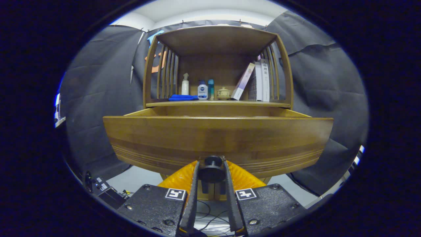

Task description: Pull open the drawer, take out the items inside it, and place them on the countertop above the cabinet.

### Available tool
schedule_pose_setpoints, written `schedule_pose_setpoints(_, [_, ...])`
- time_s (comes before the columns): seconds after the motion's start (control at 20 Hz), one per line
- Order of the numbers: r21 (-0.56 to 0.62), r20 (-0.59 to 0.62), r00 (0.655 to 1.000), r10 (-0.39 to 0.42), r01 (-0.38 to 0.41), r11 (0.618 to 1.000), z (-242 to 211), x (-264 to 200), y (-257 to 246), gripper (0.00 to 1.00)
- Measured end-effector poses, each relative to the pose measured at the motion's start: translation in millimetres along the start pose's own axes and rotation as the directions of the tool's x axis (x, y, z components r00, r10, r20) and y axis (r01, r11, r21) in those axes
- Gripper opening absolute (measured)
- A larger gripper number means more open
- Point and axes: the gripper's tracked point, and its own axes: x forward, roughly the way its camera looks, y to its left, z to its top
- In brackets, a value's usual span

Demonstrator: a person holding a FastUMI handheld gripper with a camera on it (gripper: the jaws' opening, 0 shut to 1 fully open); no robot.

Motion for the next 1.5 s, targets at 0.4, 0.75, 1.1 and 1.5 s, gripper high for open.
schedule_pose_setpoints(0.4, [0.006, 0.128, 0.992, -0.007, 0.006, 1.0, 54, -21, -9, 0.97])
schedule_pose_setpoints(0.75, [-0.038, 0.273, 0.962, 0.009, 0.001, 0.999, 146, -35, -20, 1.0])
schedule_pose_setpoints(1.1, [-0.001, 0.305, 0.952, 0.025, -0.026, 1.0, 232, -22, -24, 1.0])
schedule_pose_setpoints(1.5, [0.05, 0.071, 0.997, 0.043, -0.047, 0.998, 272, 35, -16, 1.0])
